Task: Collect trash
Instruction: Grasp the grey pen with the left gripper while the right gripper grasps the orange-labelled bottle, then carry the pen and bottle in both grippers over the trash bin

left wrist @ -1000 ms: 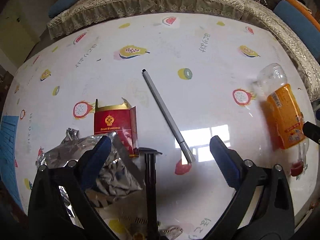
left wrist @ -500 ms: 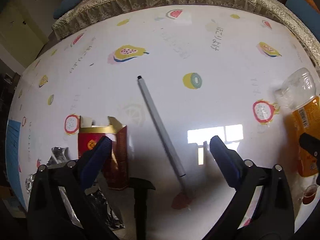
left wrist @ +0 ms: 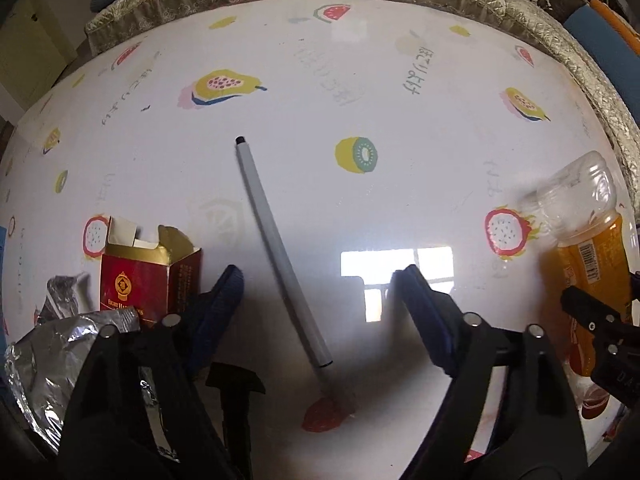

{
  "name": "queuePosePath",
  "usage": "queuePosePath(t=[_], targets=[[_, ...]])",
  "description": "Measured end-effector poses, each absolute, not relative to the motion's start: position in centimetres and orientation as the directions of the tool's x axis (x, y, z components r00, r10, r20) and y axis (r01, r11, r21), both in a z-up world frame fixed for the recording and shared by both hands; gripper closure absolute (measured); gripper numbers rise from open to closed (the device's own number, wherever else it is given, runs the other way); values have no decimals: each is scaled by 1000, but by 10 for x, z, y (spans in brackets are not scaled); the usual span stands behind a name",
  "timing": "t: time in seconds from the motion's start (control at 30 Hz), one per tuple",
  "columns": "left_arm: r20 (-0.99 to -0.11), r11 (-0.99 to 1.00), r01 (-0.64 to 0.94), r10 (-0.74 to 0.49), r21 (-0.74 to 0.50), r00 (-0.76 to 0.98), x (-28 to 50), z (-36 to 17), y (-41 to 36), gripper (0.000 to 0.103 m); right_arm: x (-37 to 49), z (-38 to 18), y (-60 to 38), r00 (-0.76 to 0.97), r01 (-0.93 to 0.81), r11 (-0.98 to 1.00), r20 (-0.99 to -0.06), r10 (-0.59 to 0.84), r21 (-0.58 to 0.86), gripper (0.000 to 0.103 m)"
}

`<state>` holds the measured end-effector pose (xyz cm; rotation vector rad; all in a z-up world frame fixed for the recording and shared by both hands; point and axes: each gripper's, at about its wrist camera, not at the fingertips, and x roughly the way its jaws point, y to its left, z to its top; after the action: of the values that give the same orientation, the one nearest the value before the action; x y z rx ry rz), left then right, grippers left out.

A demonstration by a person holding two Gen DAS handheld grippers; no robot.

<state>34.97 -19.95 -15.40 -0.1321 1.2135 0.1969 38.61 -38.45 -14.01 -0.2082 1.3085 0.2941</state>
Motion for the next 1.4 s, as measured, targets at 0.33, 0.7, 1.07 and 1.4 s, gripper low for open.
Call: queuePosePath(t=[0.33,0.7,1.07,1.4], targets=[[-933,989,-128,-26,-77,359,335,-147,-209,97,358,-128,-380,231,-322,946,-967,106,27,44],[-896,989,-63,-92,-132,435,301,-87,-216,97,327,-66,-390,296,-299,954,-948,117,24,44],[-853,987,27,-151,-159,499,239,-25,-224,97,247,22,-413,375,-266,964,-921,102,-1,44],[-846,954,217,-286,-207,450,126,-14,-271,97,106,48,-446,405,-207,977,-904,134,52,44]])
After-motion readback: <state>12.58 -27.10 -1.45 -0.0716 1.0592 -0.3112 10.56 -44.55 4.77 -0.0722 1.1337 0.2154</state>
